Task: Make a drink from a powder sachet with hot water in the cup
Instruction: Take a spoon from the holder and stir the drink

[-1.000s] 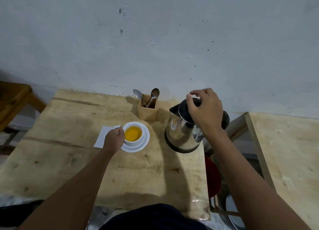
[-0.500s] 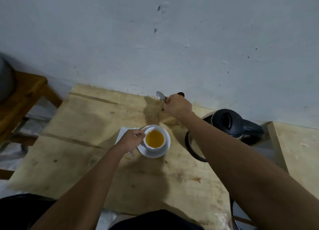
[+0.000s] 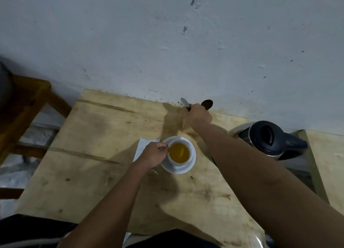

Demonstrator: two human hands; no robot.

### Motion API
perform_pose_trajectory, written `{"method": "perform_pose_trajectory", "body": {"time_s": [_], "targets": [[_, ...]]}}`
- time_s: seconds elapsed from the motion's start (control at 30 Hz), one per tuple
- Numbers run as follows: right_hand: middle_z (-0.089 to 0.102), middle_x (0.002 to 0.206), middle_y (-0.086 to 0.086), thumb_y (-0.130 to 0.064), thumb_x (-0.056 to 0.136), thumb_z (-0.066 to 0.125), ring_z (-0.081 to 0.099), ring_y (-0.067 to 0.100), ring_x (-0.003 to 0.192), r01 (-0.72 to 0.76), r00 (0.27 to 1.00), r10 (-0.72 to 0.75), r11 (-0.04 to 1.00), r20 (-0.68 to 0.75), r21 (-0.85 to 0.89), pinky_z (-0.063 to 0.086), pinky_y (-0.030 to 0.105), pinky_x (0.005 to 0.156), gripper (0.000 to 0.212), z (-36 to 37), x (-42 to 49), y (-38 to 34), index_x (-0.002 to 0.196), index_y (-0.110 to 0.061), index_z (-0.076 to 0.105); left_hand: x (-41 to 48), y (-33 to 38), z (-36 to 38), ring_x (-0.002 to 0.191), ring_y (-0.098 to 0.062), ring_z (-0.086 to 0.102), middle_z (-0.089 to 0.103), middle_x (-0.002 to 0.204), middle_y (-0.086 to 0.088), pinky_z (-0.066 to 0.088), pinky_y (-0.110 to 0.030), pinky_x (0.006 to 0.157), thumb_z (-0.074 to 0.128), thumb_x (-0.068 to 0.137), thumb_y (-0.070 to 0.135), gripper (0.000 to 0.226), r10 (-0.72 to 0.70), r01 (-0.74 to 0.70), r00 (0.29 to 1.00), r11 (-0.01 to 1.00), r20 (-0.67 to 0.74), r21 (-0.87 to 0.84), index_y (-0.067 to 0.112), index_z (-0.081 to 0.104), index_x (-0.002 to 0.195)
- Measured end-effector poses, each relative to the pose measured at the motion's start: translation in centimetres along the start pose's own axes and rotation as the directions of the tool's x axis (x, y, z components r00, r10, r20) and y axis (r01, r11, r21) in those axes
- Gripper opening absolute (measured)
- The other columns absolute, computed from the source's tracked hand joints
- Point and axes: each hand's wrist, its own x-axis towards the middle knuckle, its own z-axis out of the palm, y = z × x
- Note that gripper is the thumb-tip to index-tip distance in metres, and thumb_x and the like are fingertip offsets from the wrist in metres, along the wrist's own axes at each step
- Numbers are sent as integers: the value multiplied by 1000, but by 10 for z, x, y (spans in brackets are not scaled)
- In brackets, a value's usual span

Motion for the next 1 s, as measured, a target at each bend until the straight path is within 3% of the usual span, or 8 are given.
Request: {"method": "perform_pose_trajectory", "body": {"time_s": [0.13,0.27,0.47,0.53,0.63,0.73,0.83,1.0], "targets": [[56,67,-1,-38,102,39,56,21,59,10,999,-8,999,-54,39,40,29,55,36,-5,-8,9,95,-17,68,2,-3,0,116,-24,58,63,129,-7,44,-30,88,53,95,29,33,11,-11,1000,1000,1,3,14,65,122],[56,66,-2,-44,102,37,54,18,55,56,979,-38,995,-202,88,38,29,52,43,-14,-22,24,88,-17,67,6,-6,0,96,-28,64,68,118,-10,45,-28,76,55,94,29,31,28,-28,1000,1000,5,-12,14,66,118],[64,98,-2,-39,102,43,62,20,75,272,834,-173,955,-524,118,39,29,60,37,-32,-54,38,101,-17,72,9,-12,1,86,-25,65,70,108,-7,50,-31,68,57,93,29,27,69,-69,998,998,-5,-7,13,70,111],[66,98,-3,-38,101,45,62,15,80,359,810,-156,894,-565,267,42,30,63,35,-38,-70,42,100,-16,72,9,-12,2,82,-21,62,70,106,-9,44,-28,70,57,93,28,27,80,-80,997,997,-13,-20,10,70,109],[70,88,-2,-40,103,42,63,8,80,388,860,-44,703,-508,596,46,25,65,35,-40,-100,47,97,-16,67,8,-12,3,82,-23,60,69,98,-10,43,-28,68,58,93,28,27,80,-81,997,995,-17,-54,10,70,109],[66,70,-1,-44,104,36,63,17,62,324,928,-56,610,-368,723,48,29,57,35,-30,-124,54,95,-19,58,7,-12,4,83,-23,60,66,90,-7,42,-27,64,57,93,28,28,78,-79,997,994,-23,-71,9,70,110],[52,67,-7,-42,105,35,49,8,57,252,968,-177,684,-179,684,38,27,55,33,-12,-137,67,99,-19,58,6,-12,4,86,-23,61,69,98,-8,42,-27,71,57,93,27,28,85,-87,996,993,-24,-84,9,70,110],[53,78,-7,-20,101,37,47,9,67,64,967,-196,810,165,583,36,26,60,26,16,-148,85,116,-17,58,5,-12,3,83,-24,63,67,92,-6,44,-27,60,56,93,29,26,102,-103,994,993,-25,-58,12,71,106]]}}
